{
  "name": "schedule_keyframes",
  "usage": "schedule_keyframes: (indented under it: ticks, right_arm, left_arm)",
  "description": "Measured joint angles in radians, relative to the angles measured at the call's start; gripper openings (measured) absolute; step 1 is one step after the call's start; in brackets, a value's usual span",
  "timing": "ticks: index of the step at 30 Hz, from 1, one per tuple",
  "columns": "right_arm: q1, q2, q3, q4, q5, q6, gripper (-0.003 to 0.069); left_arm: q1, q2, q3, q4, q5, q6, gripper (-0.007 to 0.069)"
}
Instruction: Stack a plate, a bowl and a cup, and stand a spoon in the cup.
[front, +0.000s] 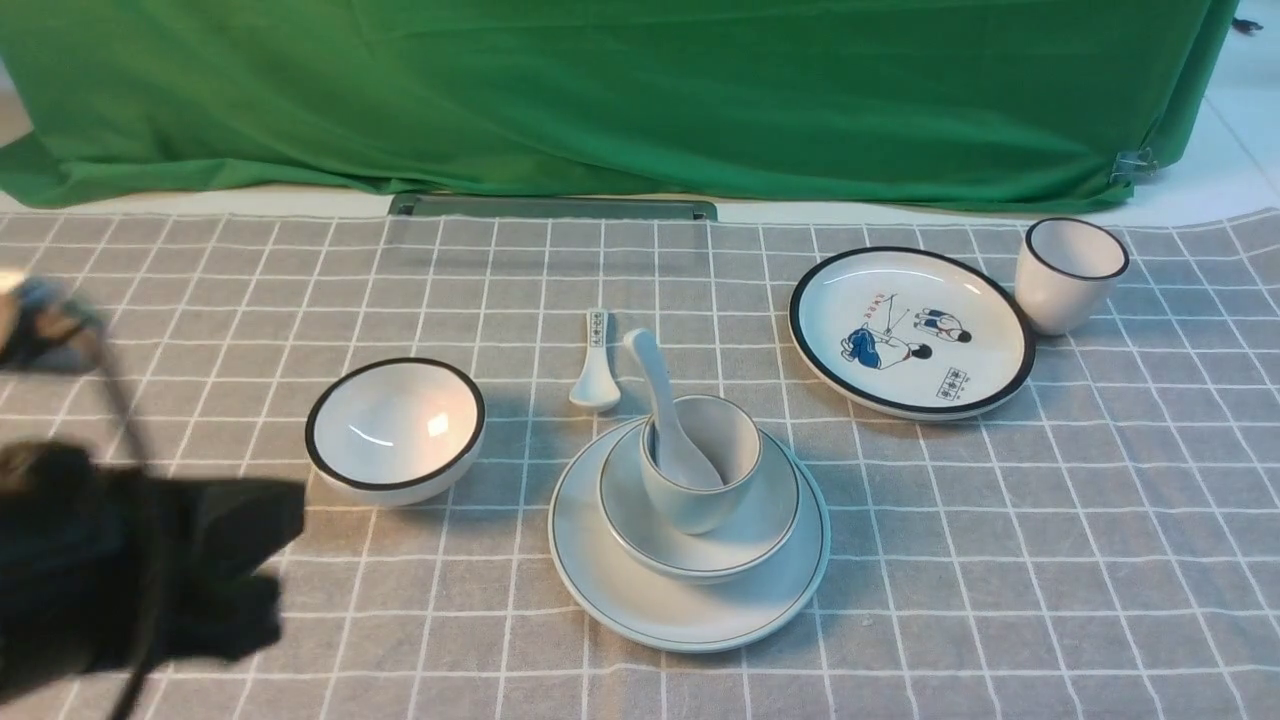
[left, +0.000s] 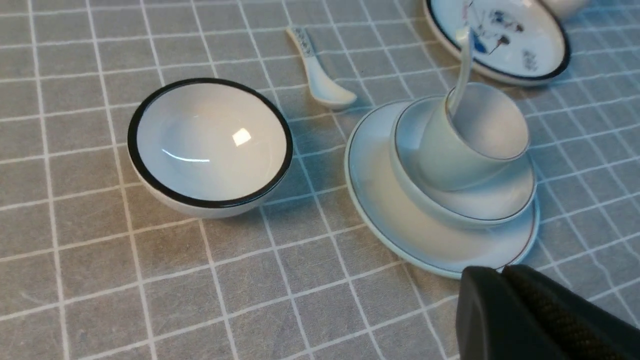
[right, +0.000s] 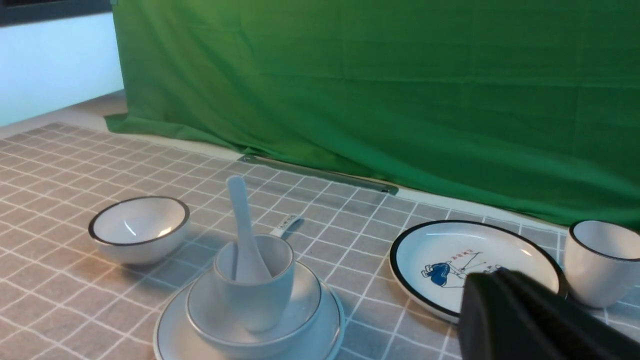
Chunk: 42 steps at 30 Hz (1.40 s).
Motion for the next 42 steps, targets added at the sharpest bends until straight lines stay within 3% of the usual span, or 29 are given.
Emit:
schedule_keyframes:
  ticks: [9,23,29,32,34,40,42]
  right_arm:
    - [0.0,0.0,0.0,0.0,-0.002,0.0,0.0034]
    - [0.0,0.0,0.0,0.0,-0.002,0.0,0.0067]
    - [0.0,0.0,0.0,0.0,-0.002,0.0,0.0078]
    - [0.0,0.0,0.0,0.0,-0.002,0.0,0.0086]
    - [0.0,0.0,0.0,0.0,-0.002,0.0,0.0088]
    - [0.0,0.0,0.0,0.0,-0.002,0.0,0.0105]
    - [0.0,0.0,0.0,0.0,-0.002,0.0,0.0107]
  left_arm:
    - [0.0,-0.3,0.233,-0.002,-0.237,0.0,0.001]
    - [0.0,-0.325,0.276,0.025,-0.262,0.017,0.0013]
    - [0.028,-0.346,0.296,-0.027,-0.338,0.173,0.0013]
    - [0.15,-0.409,0.348,-0.201,-0.408,0.411,0.0013]
    - [0.256,-0.47,0.398,-0.247,-0.442,0.481,0.0013]
    - [0.487,-0.6,0.526,-0.271,-0.461,0.521,0.0013]
    - [0.503,-0.604,0.548,-0.272,-0.451,0.525,0.0013]
